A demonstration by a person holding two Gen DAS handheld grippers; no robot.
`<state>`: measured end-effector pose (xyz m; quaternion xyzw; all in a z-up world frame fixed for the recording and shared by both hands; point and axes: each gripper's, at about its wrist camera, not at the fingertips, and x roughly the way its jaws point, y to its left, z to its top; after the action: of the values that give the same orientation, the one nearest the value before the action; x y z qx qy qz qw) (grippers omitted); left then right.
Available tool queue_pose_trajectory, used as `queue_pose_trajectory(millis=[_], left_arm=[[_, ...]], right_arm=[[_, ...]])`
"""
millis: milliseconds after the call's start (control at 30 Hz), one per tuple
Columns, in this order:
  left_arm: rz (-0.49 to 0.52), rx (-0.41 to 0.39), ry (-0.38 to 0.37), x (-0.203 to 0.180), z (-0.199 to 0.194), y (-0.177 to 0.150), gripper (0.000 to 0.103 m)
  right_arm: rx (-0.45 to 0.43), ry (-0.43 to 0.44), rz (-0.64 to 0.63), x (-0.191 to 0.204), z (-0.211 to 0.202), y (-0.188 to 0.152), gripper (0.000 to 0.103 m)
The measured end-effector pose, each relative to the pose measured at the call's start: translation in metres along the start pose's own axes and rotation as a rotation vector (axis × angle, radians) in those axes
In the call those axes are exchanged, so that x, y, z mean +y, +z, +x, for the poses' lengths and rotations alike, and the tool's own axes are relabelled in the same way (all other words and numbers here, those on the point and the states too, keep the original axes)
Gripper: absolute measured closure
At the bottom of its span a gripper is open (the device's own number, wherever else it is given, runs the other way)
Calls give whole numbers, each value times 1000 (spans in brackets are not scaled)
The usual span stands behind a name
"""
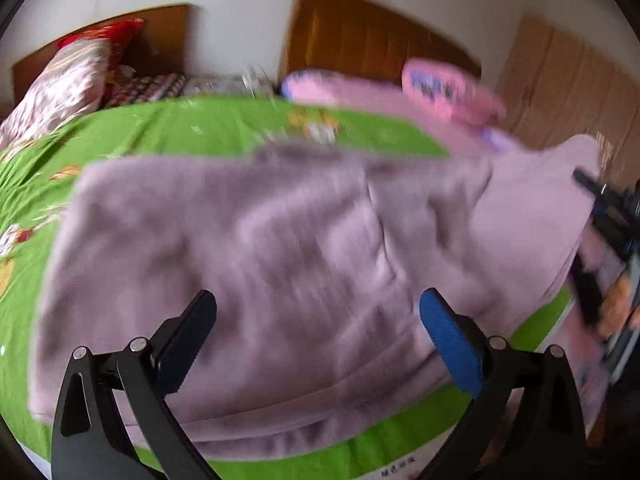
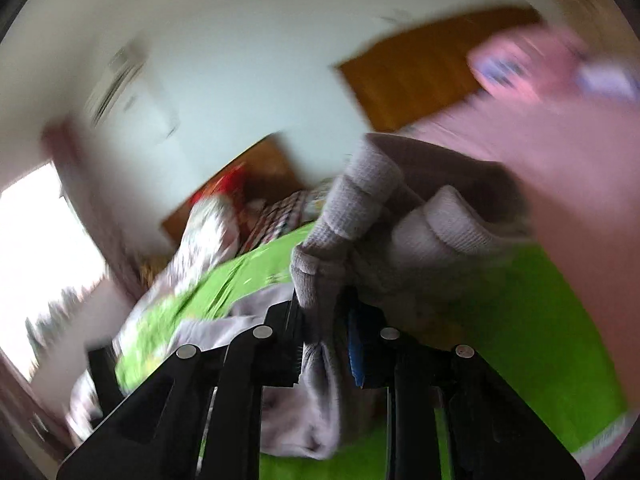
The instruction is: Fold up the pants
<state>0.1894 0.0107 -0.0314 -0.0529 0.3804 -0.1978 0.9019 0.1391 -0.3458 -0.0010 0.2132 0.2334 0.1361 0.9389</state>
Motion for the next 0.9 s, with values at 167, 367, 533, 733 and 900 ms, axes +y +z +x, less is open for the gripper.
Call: queue_pose_trajectory(millis=[167,367,533,733,900], left_arm=[[-205,-98,-58,61,-47,19,2],[-400,-56,-184,116,-54,13,2],[-407,22,-341,99,-40,11,2],[-349,221,-518,44,16,38,2],[-377,353,-547,21,74,53,3]], right_arm=[[139,9,-467,129,55,-43,81],[348,-126,-872,177,126,-149,81],[271,-135,-884,177,113,-153,81],[193,-149,-906,177,103,-152,81],[187,-128,-881,171,101,-147,79]])
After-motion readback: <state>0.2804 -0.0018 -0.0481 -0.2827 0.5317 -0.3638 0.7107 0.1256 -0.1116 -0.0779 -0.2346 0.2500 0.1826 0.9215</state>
